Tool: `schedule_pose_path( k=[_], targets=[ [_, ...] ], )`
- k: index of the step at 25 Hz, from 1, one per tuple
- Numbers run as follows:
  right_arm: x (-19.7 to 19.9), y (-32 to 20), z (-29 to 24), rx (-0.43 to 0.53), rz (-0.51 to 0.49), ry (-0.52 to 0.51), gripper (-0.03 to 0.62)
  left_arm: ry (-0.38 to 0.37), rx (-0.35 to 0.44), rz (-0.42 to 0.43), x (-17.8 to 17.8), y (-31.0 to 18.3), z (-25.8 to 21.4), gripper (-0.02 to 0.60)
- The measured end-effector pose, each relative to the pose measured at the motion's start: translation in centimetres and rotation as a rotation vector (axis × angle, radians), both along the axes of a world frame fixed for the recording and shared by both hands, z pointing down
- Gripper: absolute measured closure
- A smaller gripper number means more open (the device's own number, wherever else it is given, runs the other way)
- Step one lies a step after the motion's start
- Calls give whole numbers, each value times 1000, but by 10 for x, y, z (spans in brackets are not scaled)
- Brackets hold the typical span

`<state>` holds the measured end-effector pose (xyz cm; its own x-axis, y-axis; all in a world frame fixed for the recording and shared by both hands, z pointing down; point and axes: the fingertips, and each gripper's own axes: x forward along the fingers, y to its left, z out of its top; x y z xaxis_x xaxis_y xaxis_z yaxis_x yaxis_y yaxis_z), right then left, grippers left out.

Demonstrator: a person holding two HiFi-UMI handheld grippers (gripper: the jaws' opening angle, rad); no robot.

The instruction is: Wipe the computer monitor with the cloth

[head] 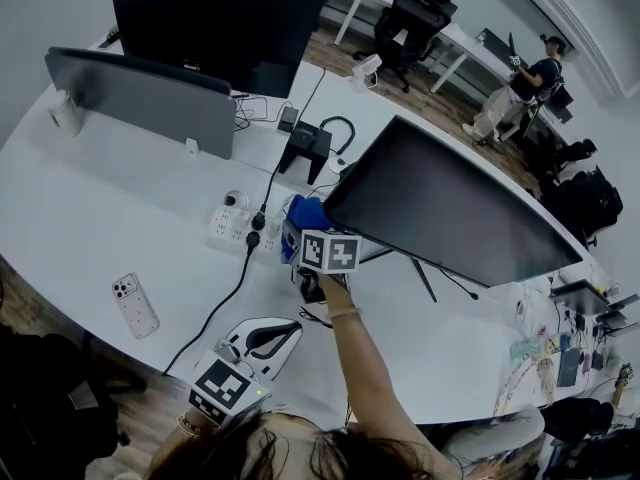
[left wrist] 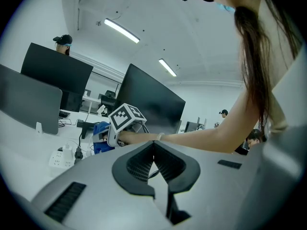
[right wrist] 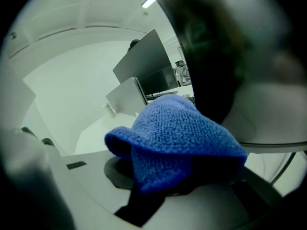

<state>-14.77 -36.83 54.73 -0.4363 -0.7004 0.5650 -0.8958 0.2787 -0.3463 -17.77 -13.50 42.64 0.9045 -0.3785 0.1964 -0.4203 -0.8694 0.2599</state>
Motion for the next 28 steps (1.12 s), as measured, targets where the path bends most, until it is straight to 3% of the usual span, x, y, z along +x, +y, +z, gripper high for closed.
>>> schedule_pose_path(
  k=[6,19,28],
  targets=[
    [8,0,-5,-13,36,53,497,-9,-2,5,0,3,1,572],
    [12,-3,-36,29,83,41,497,-50,-18,-17,0,0,16,572],
    [12,-6,-61,79,112,29,496,-38,-17,-57,-4,-5,17,572]
  ],
)
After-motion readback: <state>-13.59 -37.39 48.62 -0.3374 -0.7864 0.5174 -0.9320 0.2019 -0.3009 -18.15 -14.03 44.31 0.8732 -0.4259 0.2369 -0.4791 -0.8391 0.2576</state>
